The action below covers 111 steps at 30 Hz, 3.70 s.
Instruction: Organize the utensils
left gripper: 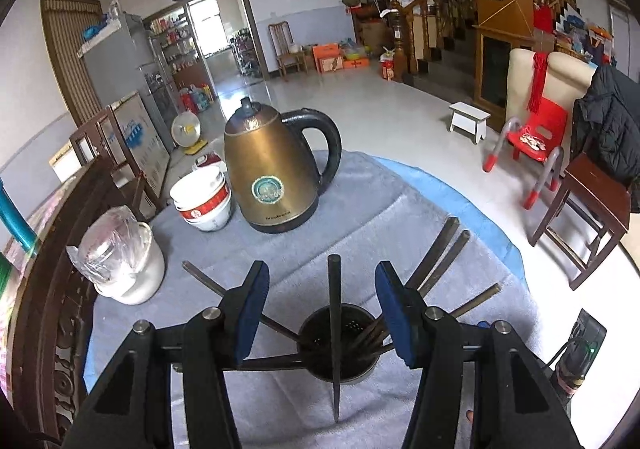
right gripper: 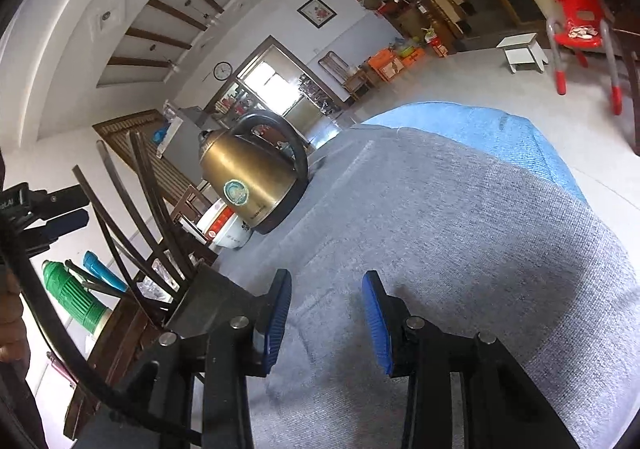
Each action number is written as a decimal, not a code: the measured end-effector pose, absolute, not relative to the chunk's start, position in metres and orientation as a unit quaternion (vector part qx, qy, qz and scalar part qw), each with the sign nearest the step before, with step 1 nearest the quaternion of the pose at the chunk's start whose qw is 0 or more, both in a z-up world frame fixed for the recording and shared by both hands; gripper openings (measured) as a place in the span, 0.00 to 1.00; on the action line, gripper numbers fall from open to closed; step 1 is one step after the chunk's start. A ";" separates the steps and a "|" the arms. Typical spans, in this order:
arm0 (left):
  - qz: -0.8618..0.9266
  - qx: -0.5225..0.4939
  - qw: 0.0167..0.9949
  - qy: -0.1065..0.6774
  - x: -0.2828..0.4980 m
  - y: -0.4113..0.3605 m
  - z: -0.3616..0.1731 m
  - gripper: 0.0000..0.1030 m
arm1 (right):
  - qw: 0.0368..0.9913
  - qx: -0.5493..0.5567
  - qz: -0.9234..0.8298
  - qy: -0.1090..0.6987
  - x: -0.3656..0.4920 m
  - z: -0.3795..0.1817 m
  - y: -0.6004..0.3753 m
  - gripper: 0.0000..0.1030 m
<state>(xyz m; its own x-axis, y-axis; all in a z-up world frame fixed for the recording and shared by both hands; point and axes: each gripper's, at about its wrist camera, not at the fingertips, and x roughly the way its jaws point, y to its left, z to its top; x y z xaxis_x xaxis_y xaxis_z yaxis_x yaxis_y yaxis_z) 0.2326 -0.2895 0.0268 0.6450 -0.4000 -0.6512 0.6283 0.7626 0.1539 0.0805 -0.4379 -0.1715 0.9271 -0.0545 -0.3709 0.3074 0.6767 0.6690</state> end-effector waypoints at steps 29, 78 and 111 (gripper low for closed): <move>-0.326 0.181 0.887 0.274 0.208 -0.270 0.063 0.07 | 0.895 0.393 -0.112 0.176 0.088 -0.173 -0.438 0.38; -0.250 0.079 0.948 0.179 0.217 -0.247 0.069 0.50 | 0.895 0.393 -0.113 0.178 0.084 -0.170 -0.437 0.39; -0.124 0.163 0.946 0.250 0.166 -0.107 0.002 0.84 | 0.898 0.361 -0.152 0.200 0.073 -0.159 -0.413 0.51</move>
